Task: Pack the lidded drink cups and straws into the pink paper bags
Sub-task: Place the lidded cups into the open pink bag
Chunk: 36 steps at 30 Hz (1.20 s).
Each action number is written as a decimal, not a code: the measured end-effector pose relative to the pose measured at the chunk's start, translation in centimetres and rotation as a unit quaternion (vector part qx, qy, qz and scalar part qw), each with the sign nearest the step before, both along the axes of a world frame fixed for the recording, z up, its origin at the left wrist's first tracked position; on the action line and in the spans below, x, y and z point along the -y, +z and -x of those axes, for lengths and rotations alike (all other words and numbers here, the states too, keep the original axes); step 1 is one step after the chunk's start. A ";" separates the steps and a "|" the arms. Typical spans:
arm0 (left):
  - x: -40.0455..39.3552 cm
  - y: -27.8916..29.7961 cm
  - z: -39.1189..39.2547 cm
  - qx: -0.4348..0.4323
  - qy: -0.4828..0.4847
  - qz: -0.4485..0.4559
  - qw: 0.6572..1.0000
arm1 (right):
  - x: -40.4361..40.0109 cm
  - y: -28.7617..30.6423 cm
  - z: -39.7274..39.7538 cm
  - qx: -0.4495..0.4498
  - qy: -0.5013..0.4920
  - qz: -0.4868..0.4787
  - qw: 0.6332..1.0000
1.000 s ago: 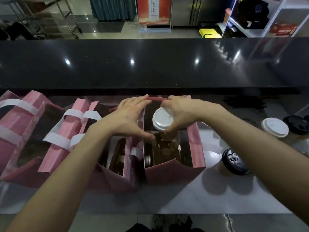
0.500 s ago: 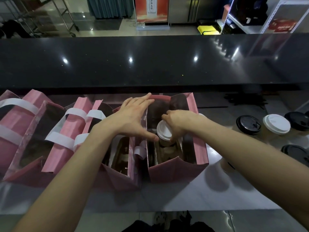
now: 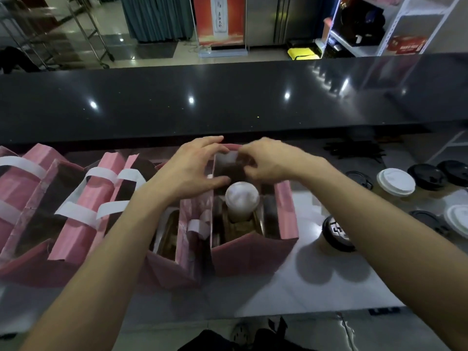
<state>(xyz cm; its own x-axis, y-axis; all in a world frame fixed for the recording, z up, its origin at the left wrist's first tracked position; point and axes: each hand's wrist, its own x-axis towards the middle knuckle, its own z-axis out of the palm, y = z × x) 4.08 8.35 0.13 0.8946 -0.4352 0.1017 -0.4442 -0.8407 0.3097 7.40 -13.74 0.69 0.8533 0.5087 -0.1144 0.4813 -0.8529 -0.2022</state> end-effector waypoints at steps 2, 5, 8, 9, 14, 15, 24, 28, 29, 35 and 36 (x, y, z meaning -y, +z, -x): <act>2.1 0.8 0.2 0.013 -0.011 0.004 1.000 | 2.3 2.1 1.0 0.036 -0.020 -0.069 0.997; 5.9 1.3 0.8 0.021 -0.023 -0.012 0.999 | 6.9 3.5 2.7 0.068 -0.049 -0.157 0.984; 9.5 1.3 1.6 0.031 -0.027 -0.009 0.999 | 11.9 2.5 4.4 0.068 -0.099 -0.181 0.976; 10.6 1.2 1.8 0.033 -0.026 -0.005 0.999 | 13.5 1.6 5.0 0.059 -0.114 -0.167 0.978; 14.5 0.4 2.6 0.032 -0.018 -0.031 0.999 | 19.4 -4.6 8.1 -0.042 -0.131 0.005 0.991; 15.0 0.3 2.7 0.033 -0.014 -0.041 0.998 | 20.0 -5.9 8.7 -0.067 -0.126 0.023 0.989; 16.4 0.5 3.4 0.030 0.004 -0.100 0.995 | 20.5 -9.5 9.8 -0.085 -0.092 0.089 0.988; 15.2 1.6 3.2 0.032 0.012 -0.106 0.994 | 20.4 -4.5 8.5 -0.004 -0.106 0.041 0.994; 14.6 1.8 3.1 0.030 0.017 -0.107 0.994 | 20.2 -2.8 8.1 0.018 -0.111 0.021 0.993; 10.3 2.8 2.7 0.019 0.057 -0.104 0.993 | 16.7 5.7 6.1 0.098 -0.105 -0.136 0.980; 9.5 2.8 2.7 0.017 0.060 -0.105 0.993 | 15.6 6.4 5.8 0.099 -0.097 -0.162 0.977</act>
<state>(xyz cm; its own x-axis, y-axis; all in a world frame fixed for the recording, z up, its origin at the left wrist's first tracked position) 1.39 -1.17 2.90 0.9389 -0.3405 0.0512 -0.3442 -0.9325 0.1093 1.64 -29.34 7.10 0.9266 0.3169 0.2022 0.3733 -0.8390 -0.3959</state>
